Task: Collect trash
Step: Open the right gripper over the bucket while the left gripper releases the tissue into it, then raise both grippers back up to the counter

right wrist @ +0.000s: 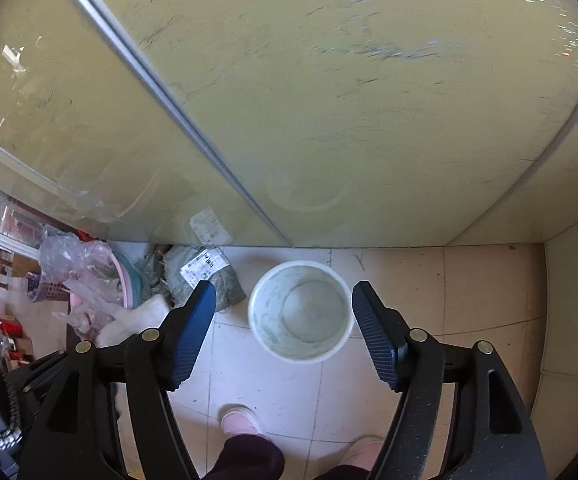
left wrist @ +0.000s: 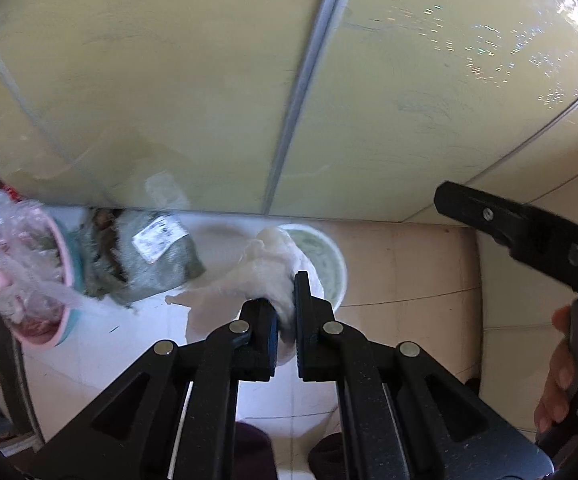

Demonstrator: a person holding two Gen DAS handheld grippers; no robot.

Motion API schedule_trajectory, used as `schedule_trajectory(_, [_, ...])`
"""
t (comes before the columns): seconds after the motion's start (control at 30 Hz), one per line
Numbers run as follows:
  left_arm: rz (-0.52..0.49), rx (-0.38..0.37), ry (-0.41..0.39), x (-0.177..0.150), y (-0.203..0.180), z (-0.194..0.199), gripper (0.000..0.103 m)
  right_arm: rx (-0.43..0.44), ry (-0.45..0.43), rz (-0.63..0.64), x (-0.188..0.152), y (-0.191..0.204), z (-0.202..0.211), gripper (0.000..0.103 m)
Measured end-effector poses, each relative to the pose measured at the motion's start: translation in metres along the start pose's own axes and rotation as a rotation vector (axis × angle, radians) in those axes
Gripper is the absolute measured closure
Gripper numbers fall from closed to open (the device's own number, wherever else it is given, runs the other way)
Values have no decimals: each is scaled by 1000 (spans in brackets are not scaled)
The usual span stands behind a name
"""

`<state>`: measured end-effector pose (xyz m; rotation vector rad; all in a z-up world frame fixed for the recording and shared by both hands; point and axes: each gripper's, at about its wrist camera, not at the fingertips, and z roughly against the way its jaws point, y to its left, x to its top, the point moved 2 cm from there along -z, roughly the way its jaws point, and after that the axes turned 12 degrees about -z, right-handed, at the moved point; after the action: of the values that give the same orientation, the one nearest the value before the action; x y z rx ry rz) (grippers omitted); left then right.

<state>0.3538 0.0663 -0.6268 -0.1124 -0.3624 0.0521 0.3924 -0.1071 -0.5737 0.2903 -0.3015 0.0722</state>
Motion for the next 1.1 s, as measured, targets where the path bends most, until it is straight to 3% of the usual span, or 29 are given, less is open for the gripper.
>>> schedule_trajectory(0.1, [-29,-24,-10,12,-12,-6,90,-25,-26,-1,4,-12,12,36])
schedule_trajectory(0.17, [-34,-27,-17,19,-18,-6,66,-35,-37,-1,7,-16,19,36])
schedule_trajectory(0.23, [-25,-21,-17,23,-20,-7,55,-38,-48,-7,8,-15,20,36])
schedule_trajectory(0.47, [-17,16,-2,30,-10,17,55,-35,-73,-23,18,-13,46,36])
schedule_trajectory(0.63, [-21,41,-14,39,-4,68,55,-26,-87,-19,28,7,83,36])
schedule_trajectory(0.87, [-23,41,-93,73,-4,180,55,-6,-148,5,49,46,173,36])
schedule_trajectory(1.1, [-55,36,-236,119,-5,308,55,5,-263,7,67,88,278,36])
